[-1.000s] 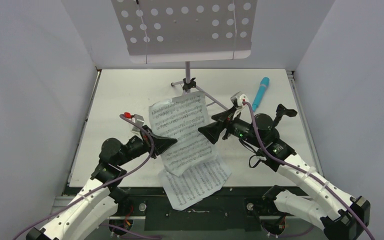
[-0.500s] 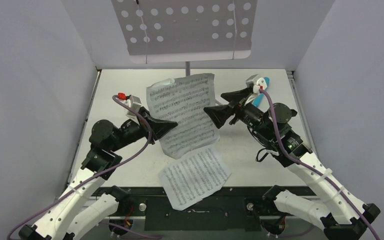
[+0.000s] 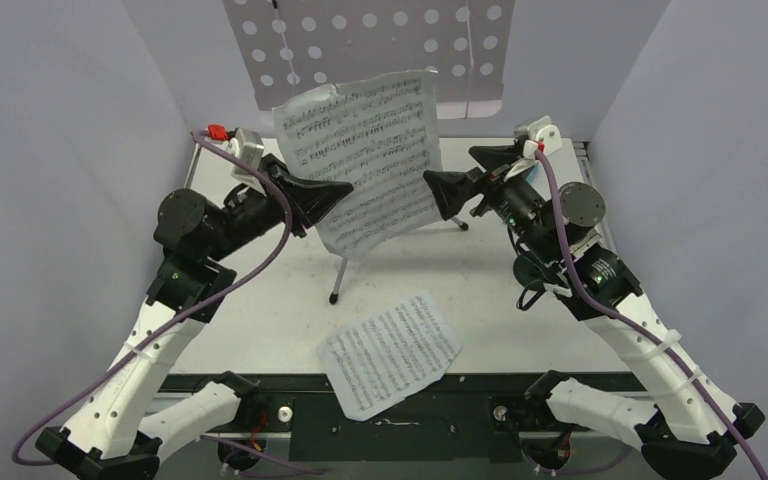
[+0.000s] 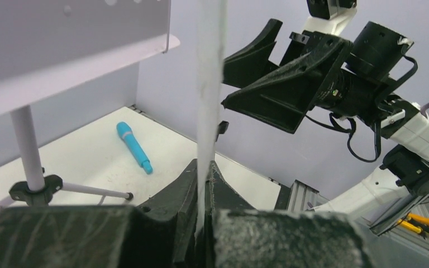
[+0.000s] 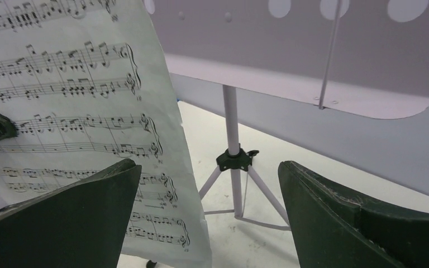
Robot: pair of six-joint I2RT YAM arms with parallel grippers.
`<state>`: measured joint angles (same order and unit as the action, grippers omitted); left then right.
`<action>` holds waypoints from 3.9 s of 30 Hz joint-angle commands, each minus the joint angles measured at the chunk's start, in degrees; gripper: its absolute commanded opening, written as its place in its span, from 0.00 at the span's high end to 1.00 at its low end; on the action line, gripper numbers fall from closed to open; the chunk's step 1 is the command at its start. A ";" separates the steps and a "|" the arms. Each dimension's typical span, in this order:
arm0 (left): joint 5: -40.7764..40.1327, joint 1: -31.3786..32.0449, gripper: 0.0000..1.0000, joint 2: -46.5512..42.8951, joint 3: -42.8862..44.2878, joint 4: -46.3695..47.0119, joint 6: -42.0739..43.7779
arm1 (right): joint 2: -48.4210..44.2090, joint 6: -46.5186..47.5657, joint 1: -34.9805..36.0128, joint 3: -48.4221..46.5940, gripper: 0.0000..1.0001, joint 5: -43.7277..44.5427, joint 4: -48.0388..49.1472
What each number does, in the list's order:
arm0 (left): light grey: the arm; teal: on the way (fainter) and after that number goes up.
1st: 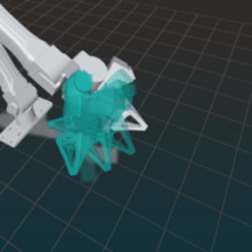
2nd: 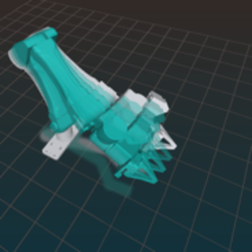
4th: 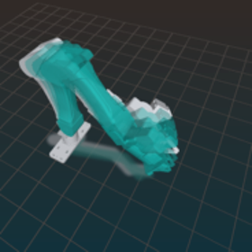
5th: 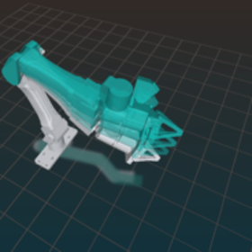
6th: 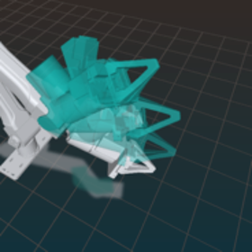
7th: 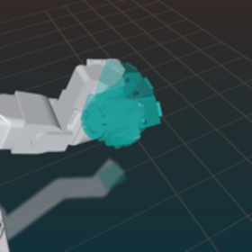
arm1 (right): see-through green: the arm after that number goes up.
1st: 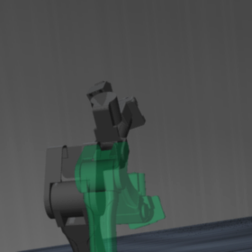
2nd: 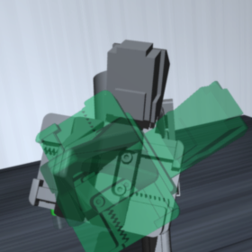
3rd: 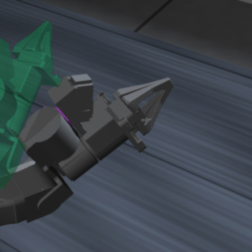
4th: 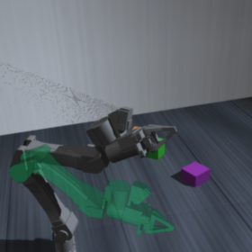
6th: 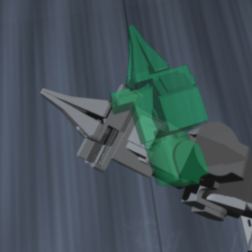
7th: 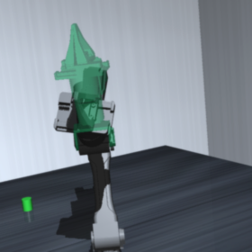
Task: Set up the instrument practice props
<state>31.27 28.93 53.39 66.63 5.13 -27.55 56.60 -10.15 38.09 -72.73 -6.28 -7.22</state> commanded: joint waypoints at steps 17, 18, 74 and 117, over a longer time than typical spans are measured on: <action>1.55 -5.20 1.00 16.02 28.20 -0.15 1.00 | 5.86 9.68 0.26 -13.39 0.00 9.80 -2.41; 2.41 -5.62 1.00 17.03 29.71 0.22 1.02 | 6.20 9.71 0.22 -13.93 0.00 9.80 -2.67; 6.57 -12.11 1.00 31.87 45.65 2.28 -6.47 | 25.62 -4.33 -16.95 -38.70 0.65 -11.08 -3.39; 5.30 -12.03 1.00 34.47 44.74 12.80 -12.56 | 20.41 -3.03 -16.90 -29.08 0.95 -14.49 5.22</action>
<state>37.17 17.15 87.18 109.32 14.06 -38.70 79.15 -13.98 21.41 -102.28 -18.46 -5.19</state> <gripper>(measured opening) 0.007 0.080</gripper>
